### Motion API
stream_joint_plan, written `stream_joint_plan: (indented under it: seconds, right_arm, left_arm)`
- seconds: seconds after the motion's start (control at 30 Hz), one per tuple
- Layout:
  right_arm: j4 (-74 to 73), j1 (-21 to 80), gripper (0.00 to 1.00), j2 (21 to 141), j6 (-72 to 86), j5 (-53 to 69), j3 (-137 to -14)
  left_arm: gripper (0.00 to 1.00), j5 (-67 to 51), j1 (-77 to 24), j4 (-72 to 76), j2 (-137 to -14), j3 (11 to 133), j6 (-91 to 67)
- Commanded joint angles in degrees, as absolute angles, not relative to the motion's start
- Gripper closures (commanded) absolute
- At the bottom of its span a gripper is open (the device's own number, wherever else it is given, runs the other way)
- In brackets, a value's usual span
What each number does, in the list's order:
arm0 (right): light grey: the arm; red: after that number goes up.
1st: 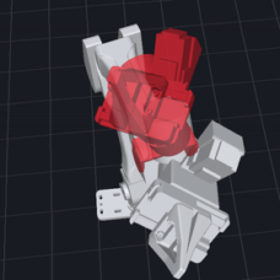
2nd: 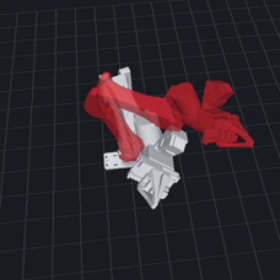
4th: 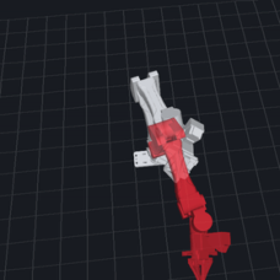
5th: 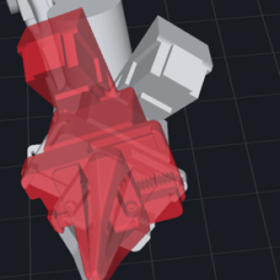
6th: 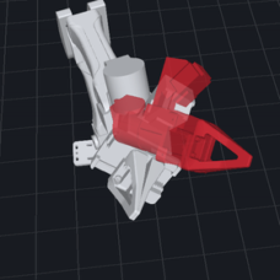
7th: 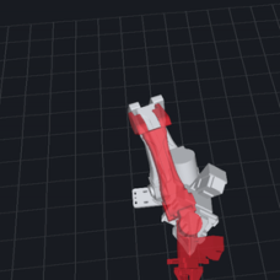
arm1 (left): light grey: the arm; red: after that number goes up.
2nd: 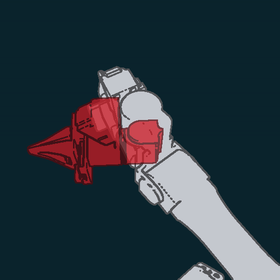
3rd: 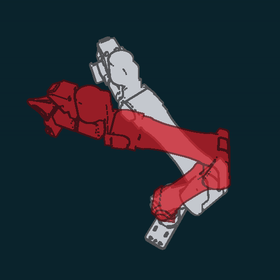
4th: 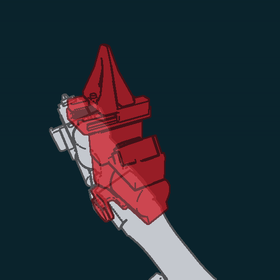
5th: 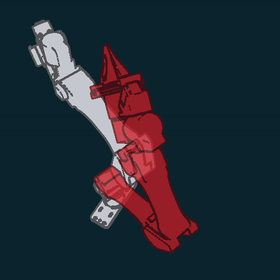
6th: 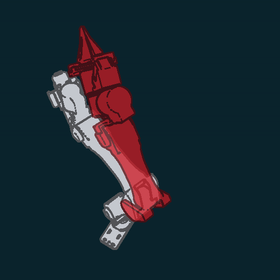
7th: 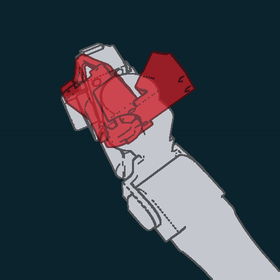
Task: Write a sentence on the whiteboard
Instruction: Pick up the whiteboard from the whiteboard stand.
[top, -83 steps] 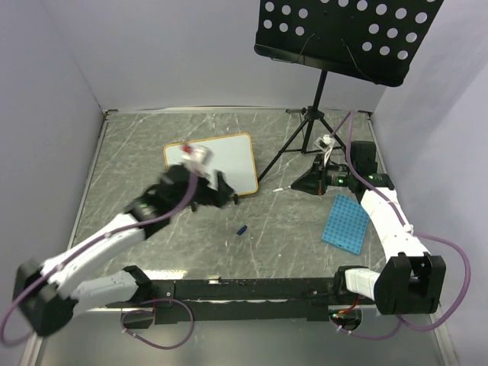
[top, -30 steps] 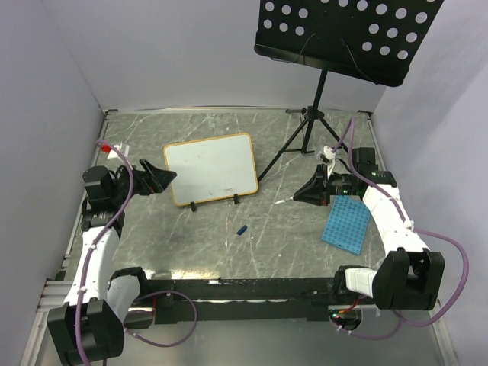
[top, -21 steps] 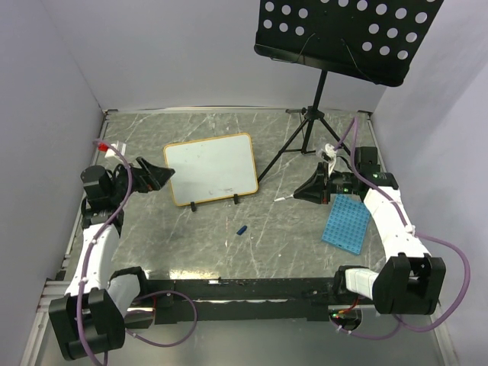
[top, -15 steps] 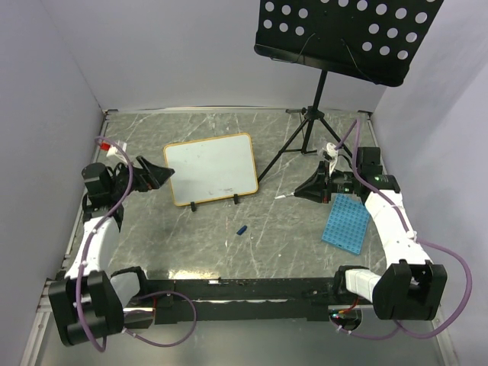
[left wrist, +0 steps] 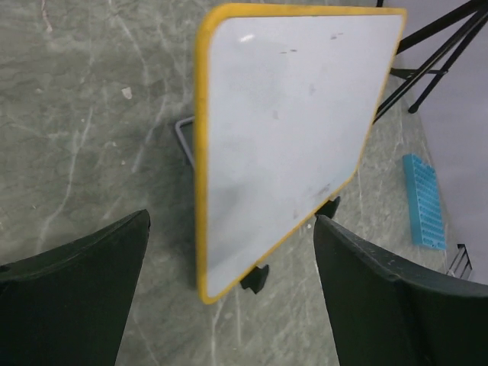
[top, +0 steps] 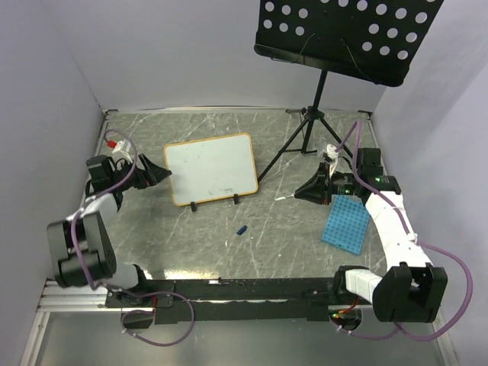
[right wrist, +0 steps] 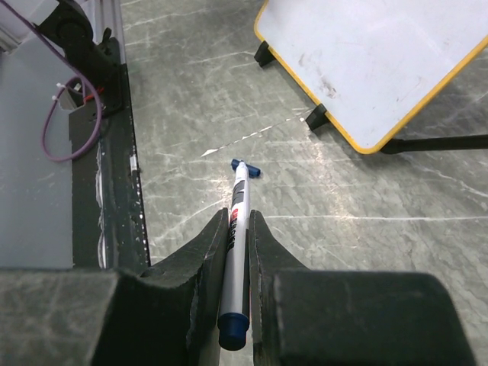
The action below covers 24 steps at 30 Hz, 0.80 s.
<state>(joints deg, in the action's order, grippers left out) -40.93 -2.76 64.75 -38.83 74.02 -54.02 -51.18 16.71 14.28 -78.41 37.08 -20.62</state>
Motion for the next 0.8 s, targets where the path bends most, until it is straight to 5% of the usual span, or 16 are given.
stream_joint_plan:
  seconds: [0.0, 0.23, 0.43, 0.77]
  right_arm:
    - [-42.62, -2.55, 1.00, 65.04, -42.01, 76.55, -55.98]
    - [-42.80, -2.55, 1.00, 65.57, -42.72, 75.59, -56.07]
    - [-43.24, -2.55, 1.00, 66.79, -43.24, 75.15, -56.34]
    - [-44.56, -2.55, 1.00, 68.03, -44.56, 74.71, -56.95]
  left_arm:
    - [0.09, -54.13, 17.23, 17.83, -86.72, 41.83, -16.43]
    - [0.16, -62.13, 17.23, 24.70, -94.91, 44.73, -16.79]
    - [0.34, -68.29, 16.79, 23.65, -101.60, 47.02, -15.65]
    - [0.41, -68.99, 13.19, 27.33, -101.77, 47.28, -18.19]
